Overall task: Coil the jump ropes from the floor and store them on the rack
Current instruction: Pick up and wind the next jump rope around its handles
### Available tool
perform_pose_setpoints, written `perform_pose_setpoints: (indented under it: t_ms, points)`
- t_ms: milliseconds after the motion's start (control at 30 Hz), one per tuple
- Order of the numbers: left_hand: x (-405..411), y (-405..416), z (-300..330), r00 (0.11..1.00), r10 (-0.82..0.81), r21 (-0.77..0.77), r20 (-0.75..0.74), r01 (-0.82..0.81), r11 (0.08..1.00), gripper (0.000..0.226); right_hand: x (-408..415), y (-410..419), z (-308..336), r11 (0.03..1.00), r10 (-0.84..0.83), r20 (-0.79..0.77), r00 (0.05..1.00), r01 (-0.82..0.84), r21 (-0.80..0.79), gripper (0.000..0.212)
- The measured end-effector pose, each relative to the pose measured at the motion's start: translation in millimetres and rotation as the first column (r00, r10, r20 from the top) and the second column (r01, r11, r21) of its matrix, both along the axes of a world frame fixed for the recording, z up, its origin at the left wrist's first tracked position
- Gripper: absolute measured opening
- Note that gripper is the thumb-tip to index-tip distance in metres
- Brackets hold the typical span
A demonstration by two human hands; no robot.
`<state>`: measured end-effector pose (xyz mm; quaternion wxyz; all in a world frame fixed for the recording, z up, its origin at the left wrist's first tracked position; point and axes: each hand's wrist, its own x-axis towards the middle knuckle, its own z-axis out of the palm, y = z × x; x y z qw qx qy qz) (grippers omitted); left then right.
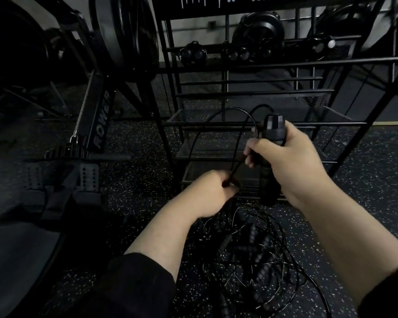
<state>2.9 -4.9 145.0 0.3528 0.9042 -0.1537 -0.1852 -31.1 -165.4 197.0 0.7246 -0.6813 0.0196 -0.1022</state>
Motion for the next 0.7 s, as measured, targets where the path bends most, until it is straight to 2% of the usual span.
perform_pose_setpoints:
  t_ms: [67,167,233,300,367,433,500,567,633,700]
  points:
    - [6,2,-10,0.996,0.027,0.017,0.086,-0.028,0.999,0.014,0,-4,5,0.999,-0.009,0.021,1.000,0.008,0.046,0.014]
    - [9,3,-14,0.991,0.065,0.005,0.116,-0.066,0.998,0.020,2,-9,10,0.995,-0.015,0.037,0.999,0.012,0.098,0.013]
    - [9,1,-9,0.981,0.134,-0.083,0.141,-0.123,0.989,0.021,4,-13,9,0.989,-0.005,-0.011,1.000,0.007,0.150,0.010]
    - [7,1,-1,0.950,0.291,-0.226,0.111,-0.261,0.939,0.026,5,-18,3,0.992,0.013,-0.149,0.989,0.006,0.128,0.014]
    - [7,1,4,0.901,0.429,-0.395,-0.070,-0.420,0.817,0.030,4,-25,-5,0.999,0.025,-0.340,0.940,-0.040,-0.037,0.024]
    - [5,1,9,0.816,0.492,-0.481,-0.304,-0.578,0.660,0.030,3,-30,-16,0.974,0.033,-0.483,0.875,-0.137,-0.181,0.026]
    - [6,2,13,0.717,0.516,-0.496,-0.469,-0.697,0.518,0.027,2,-30,-22,0.951,0.043,-0.543,0.838,-0.202,-0.236,0.021]
    - [6,3,16,0.624,0.516,-0.493,-0.587,-0.781,0.383,0.022,0,-28,-22,0.938,0.074,-0.535,0.842,-0.242,-0.250,0.011]
    - [3,3,21,0.586,0.481,-0.489,-0.652,-0.810,0.324,0.017,-5,-26,-19,0.924,0.117,-0.514,0.850,-0.282,-0.257,0.006]
    - [-1,1,23,0.596,0.414,-0.505,-0.688,-0.803,0.317,0.006,-12,-22,-19,0.936,0.125,-0.484,0.866,-0.265,-0.232,0.008]
